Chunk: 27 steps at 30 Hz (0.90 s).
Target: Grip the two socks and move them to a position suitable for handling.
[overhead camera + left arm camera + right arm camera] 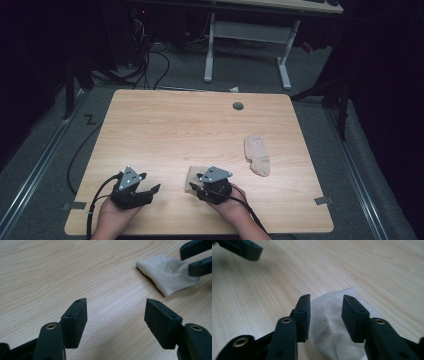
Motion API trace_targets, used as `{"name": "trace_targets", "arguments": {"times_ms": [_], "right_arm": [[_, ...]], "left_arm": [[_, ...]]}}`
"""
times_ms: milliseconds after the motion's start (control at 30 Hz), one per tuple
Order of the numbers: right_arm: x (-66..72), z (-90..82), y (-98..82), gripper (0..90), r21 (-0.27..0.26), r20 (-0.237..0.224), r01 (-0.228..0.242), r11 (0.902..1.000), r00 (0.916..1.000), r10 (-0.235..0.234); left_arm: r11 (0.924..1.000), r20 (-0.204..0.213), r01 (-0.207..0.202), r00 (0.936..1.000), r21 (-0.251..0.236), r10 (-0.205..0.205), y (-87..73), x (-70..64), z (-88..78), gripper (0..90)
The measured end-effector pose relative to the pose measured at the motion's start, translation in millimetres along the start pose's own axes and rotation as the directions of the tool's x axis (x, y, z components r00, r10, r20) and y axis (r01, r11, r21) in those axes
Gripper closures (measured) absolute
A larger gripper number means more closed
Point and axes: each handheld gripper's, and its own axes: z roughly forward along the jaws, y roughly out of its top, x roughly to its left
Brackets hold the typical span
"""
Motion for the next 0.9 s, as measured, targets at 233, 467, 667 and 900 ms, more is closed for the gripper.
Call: {"name": "trace_targets", "arguments": {"times_ms": [233,467,667,900], "right_arm": [[-20.9,-31.4,-10.5,57.6,-0.049,0.078,-0.067,0.9965,0.9945,0.071],[-32.7,-27.0,-26.1,61.0,0.034,0.080,-0.105,0.9939,0.9916,0.102],[-37.1,-17.4,-32.0,77.0,0.100,0.092,-0.116,0.9883,0.9900,0.107],[-25.8,-11.4,-24.3,87.1,0.093,0.040,-0.086,0.9920,0.9958,0.082]], "left_arm": [[1.0000,0.002,0.002,1.0000,-0.002,-0.002,0.1,-0.1,-0.4,35.5],[1.0000,0.004,-0.004,1.0000,0.002,0.004,0.9,-1.1,0.3,35.9],[1.0000,0.006,-0.007,1.0000,0.006,0.007,0.8,-1.5,0.8,36.4],[0.9998,0.014,-0.011,0.9998,0.015,0.011,1.1,-3.1,2.8,37.7]]}}
